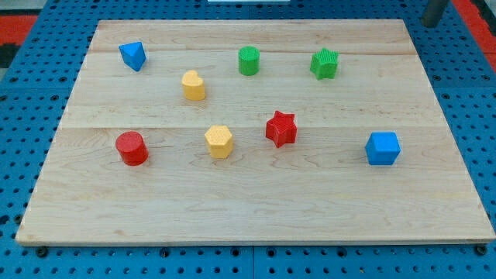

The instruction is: Push the green star a bit down

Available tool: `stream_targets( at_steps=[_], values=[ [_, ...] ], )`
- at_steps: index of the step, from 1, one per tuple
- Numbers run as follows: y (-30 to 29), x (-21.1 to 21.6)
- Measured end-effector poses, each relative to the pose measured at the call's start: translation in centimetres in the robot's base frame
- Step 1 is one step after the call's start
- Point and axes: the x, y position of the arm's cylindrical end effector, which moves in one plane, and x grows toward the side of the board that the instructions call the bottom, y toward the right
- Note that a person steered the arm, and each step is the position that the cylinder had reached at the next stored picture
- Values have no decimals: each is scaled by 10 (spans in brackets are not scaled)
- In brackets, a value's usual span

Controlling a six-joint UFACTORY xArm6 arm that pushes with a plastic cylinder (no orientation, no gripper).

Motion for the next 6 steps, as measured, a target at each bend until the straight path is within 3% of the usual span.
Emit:
stream_targets(
  at_steps=[2, 3, 4, 6],
  values=[
    [-120, 3],
    [-173, 42],
    [-183, 93],
    [-200, 69]
  ],
)
